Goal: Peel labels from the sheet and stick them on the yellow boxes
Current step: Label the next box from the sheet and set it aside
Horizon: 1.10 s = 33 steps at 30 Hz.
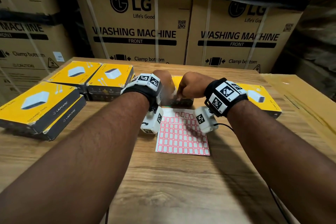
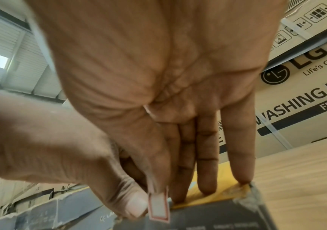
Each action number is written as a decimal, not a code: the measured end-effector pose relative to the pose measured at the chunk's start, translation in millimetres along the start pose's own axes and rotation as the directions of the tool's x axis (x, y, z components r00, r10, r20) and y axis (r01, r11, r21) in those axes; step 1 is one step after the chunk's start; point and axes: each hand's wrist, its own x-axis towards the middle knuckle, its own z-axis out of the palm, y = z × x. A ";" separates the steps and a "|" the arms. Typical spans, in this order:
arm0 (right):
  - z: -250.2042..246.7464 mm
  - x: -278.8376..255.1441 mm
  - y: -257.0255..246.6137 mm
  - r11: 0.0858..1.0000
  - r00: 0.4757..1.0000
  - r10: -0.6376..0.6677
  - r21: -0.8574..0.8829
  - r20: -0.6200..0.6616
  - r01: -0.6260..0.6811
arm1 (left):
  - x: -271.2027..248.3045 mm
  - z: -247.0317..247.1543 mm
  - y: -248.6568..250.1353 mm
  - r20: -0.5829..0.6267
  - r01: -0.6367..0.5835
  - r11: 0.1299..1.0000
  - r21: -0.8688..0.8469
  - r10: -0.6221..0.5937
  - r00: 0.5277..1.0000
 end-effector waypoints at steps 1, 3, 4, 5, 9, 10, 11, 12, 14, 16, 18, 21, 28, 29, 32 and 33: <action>1.1 0.2 0.1 1.000 1.000 -0.004 -0.002 -0.004 0.004 | 0.1 0.2 0.0 -0.001 0.002 1.000 0.000 -0.002 1.000; 3.4 1.3 -0.5 1.000 1.000 -0.008 -0.008 -0.017 0.008 | -0.5 0.3 0.4 -0.008 0.001 1.000 0.001 -0.001 1.000; 4.7 2.6 -0.6 1.000 1.000 -0.007 -0.009 -0.025 0.007 | -1.0 0.2 0.3 -0.015 -0.002 1.000 0.001 0.002 1.000; 6.2 4.2 -0.3 1.000 0.999 -0.005 -0.010 -0.032 0.005 | -1.5 0.0 0.2 -0.023 -0.004 1.000 0.000 0.004 1.000; 10.5 8.3 0.4 1.000 0.999 -0.001 -0.009 -0.050 0.001 | -2.3 -0.3 0.4 -0.023 -0.006 1.000 0.014 0.006 1.000; 11.2 8.7 0.4 1.000 0.999 -0.003 -0.009 -0.052 0.002 | -2.3 -0.2 0.6 -0.020 -0.007 1.000 0.020 0.008 1.000; 11.7 8.8 0.3 1.000 0.999 -0.001 -0.007 -0.053 0.001 | -2.3 -0.1 0.8 -0.020 -0.009 1.000 0.025 0.009 1.000; 11.8 8.6 0.2 1.000 0.998 -0.001 -0.003 -0.056 0.000 | -2.4 0.0 1.1 -0.020 -0.009 1.000 0.028 0.010 1.000; 11.6 7.6 0.1 1.000 0.998 -0.006 -0.001 -0.064 0.006 | -2.4 0.3 1.2 -0.020 -0.010 0.999 0.031 0.011 1.000; 11.1 5.6 -0.1 1.000 0.998 -0.017 -0.004 -0.068 0.017 | -2.0 0.1 0.9 -0.016 -0.010 0.999 0.035 0.010 1.000; 10.3 3.0 0.0 0.999 0.997 -0.034 -0.016 -0.076 0.033 | -2.8 -1.0 1.3 -0.006 -0.012 0.999 0.041 0.012 1.000; 10.7 -1.3 1.0 0.995 0.992 -0.071 -0.083 -0.107 0.063 | -3.6 -1.9 1.8 -0.002 -0.022 0.998 0.057 0.022 1.000; 14.2 -6.6 7.6 0.992 0.979 -0.108 -0.077 -0.171 0.096 | -2.6 0.4 2.1 -0.025 -0.014 0.999 0.036 0.015 1.000; 15.0 -6.4 8.1 0.992 0.977 -0.108 -0.082 -0.184 0.094 | -2.3 0.4 2.3 -0.026 -0.019 0.999 0.036 0.020 0.999; 18.3 -5.1 8.8 0.989 0.973 -0.114 -0.112 -0.203 0.093 | -1.5 1.0 0.8 -0.029 -0.026 0.999 0.025 0.027 0.999; 19.1 -4.8 8.6 0.989 0.973 -0.114 -0.114 -0.202 0.092 | -1.2 1.3 0.0 -0.030 -0.029 0.999 0.023 0.029 0.999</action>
